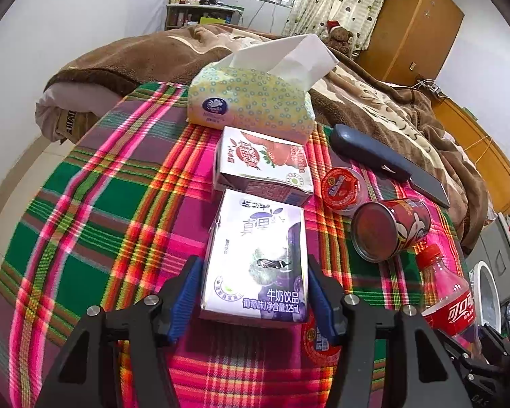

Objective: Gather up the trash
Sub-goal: 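Grasp the purple juice box with the left tool while the right tool grasps the Coca-Cola bottle, then lift the juice box and bottle and carry both over the bin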

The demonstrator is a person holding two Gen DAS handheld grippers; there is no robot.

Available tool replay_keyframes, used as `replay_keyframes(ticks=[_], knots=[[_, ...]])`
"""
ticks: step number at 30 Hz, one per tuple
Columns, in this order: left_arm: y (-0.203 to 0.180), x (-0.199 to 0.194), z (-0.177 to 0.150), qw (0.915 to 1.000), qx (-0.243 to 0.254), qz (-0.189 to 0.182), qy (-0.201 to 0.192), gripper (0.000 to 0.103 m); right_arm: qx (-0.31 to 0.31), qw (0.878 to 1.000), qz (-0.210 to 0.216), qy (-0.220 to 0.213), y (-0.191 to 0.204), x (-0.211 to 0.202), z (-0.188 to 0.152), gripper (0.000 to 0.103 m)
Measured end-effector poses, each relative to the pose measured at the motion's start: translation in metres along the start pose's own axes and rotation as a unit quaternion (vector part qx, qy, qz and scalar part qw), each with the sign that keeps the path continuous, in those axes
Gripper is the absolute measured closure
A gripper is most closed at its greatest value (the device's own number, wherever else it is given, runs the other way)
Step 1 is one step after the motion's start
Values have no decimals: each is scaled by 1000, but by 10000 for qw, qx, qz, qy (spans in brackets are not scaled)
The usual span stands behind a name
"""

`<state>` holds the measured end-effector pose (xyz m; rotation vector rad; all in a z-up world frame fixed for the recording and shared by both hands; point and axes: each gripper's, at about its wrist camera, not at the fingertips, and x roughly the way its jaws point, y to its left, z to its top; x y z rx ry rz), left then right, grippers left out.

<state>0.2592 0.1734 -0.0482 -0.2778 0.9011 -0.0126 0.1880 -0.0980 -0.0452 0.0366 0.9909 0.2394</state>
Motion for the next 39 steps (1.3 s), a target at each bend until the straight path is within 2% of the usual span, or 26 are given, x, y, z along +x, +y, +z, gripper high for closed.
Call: replay_keyframes(ticks=[18, 29, 39], knots=[[-24, -62, -27, 9991, 145, -69, -395, 44, 469, 9982, 232, -287, -32, -31, -11, 39], [-75, -95, -52, 9969, 488, -357, -501, 44, 664, 9960, 110, -594, -63, -68, -21, 39], [-136, -105, -70, 9920, 866, -797, -461, 44, 960, 9923, -124, -779, -106, -94, -31, 39]])
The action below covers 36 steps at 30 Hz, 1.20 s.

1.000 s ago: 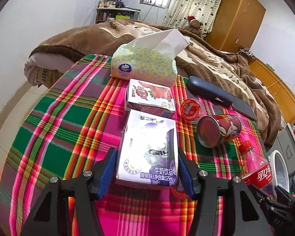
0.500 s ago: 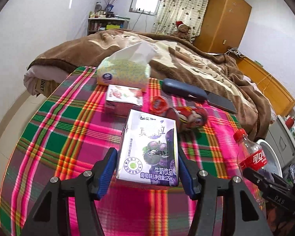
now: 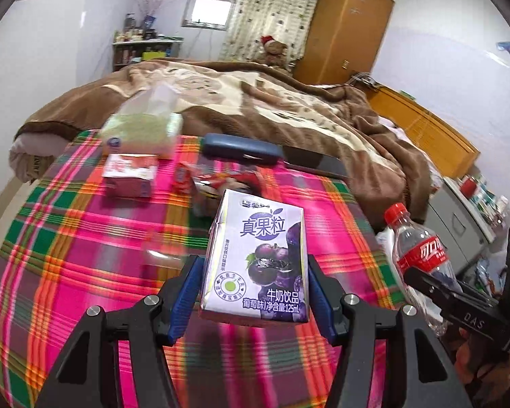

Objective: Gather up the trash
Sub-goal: 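Lift the juice box and bottle and carry both over the bin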

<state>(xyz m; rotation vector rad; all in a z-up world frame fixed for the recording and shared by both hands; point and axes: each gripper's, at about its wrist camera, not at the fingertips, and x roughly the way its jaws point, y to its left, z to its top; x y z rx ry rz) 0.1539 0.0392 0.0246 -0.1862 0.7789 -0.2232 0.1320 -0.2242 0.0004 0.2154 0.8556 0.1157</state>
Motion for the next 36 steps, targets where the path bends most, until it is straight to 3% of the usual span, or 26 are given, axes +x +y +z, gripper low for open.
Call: replay_keyframes(ticks=[17, 28, 36], knots=[[-132, 41, -7, 9936, 746, -798, 301, 44, 571, 9967, -549, -172, -92, -19, 9, 39], [-209, 71, -17, 9838, 1169, -1218, 602, 44, 791, 9936, -803, 9, -138, -17, 6, 39], [-250, 91, -25, 9769, 1458, -1358, 772, 44, 803, 9939, -728, 223, -160, -4, 6, 39]])
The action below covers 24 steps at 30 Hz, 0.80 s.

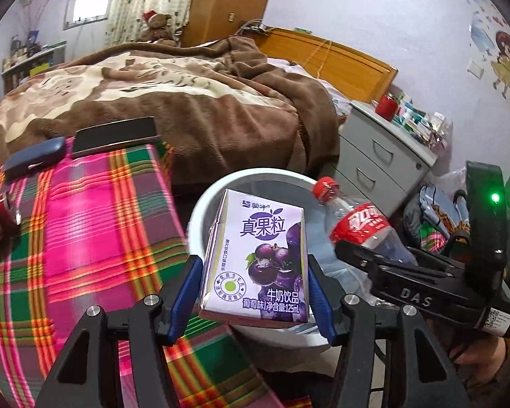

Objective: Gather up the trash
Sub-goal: 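Lift the juice box and bottle and carry both over the bin, then open both tools over the bin to drop the juice box and bottle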

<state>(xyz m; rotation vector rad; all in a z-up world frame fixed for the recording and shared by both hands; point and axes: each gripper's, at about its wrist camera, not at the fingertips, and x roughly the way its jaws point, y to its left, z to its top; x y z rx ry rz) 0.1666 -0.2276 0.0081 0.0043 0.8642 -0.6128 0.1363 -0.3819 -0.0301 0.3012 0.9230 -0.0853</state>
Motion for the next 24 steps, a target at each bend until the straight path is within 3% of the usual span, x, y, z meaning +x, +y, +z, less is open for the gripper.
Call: replay_keyframes(ticks=[7, 10, 13, 24], knots=[[-5, 28, 5, 9998, -46, -28, 180, 44, -101, 9997, 132, 154, -12, 14, 7, 39], [-5, 36, 7, 9997, -90, -41, 216, 44, -138, 9997, -10, 186, -15, 18, 8, 38], [-5, 39, 9, 9998, -104, -76, 181, 35, -135, 9998, 22, 122, -19, 16, 8, 38], [-2, 27, 4, 9999, -96, 70, 120, 34, 89, 9999, 127, -11, -24, 5, 7, 34]])
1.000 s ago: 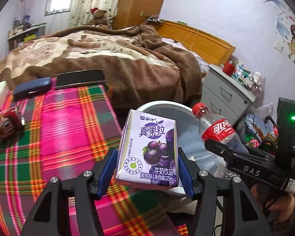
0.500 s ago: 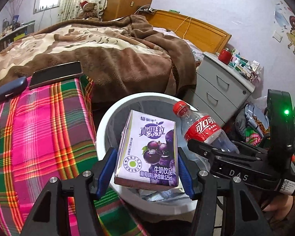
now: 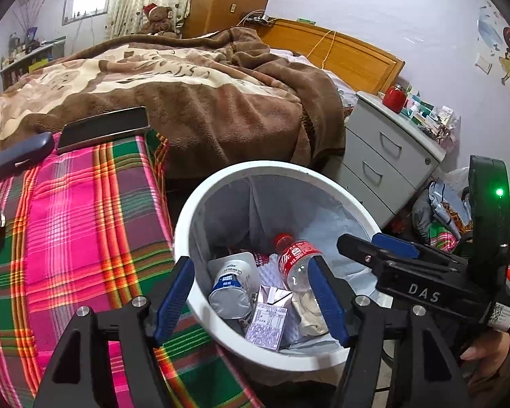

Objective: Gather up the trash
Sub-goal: 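Open both tools over the bin to drop the juice box and bottle, then move both open tools back over the bed toward the red cans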

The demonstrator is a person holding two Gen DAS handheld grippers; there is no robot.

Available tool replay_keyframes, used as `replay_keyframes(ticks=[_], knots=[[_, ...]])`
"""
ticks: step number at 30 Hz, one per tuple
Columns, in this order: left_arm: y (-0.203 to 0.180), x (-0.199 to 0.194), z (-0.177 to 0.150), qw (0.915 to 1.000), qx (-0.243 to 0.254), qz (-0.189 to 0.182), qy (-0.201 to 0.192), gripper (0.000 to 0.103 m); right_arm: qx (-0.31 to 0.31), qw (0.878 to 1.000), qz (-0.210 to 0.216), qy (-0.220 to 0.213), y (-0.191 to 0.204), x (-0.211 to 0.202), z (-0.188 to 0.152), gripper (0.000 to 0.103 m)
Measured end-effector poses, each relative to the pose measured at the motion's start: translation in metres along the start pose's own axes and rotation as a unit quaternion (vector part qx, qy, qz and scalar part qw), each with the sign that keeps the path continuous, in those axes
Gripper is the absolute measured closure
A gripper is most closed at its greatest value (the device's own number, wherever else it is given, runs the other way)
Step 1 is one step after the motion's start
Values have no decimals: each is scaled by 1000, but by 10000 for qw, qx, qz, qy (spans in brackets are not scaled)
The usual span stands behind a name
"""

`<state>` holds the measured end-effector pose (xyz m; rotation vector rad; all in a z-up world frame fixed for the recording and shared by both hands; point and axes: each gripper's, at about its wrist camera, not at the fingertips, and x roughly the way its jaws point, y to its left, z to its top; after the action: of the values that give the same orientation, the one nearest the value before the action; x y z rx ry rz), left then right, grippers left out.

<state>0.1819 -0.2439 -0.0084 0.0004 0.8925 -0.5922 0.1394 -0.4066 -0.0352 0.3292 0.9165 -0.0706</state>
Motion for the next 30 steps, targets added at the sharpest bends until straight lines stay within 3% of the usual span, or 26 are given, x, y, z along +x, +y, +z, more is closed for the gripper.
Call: replay_keyframes(ticks=[20, 30], knots=[[36, -77, -31, 9981, -263, 351, -437, 34, -286, 9979, 114, -575, 49, -37, -19, 34], [82, -118, -55, 9916, -436, 1022, -654, 34, -740, 9950, 440, -506, 102, -27, -34, 34]])
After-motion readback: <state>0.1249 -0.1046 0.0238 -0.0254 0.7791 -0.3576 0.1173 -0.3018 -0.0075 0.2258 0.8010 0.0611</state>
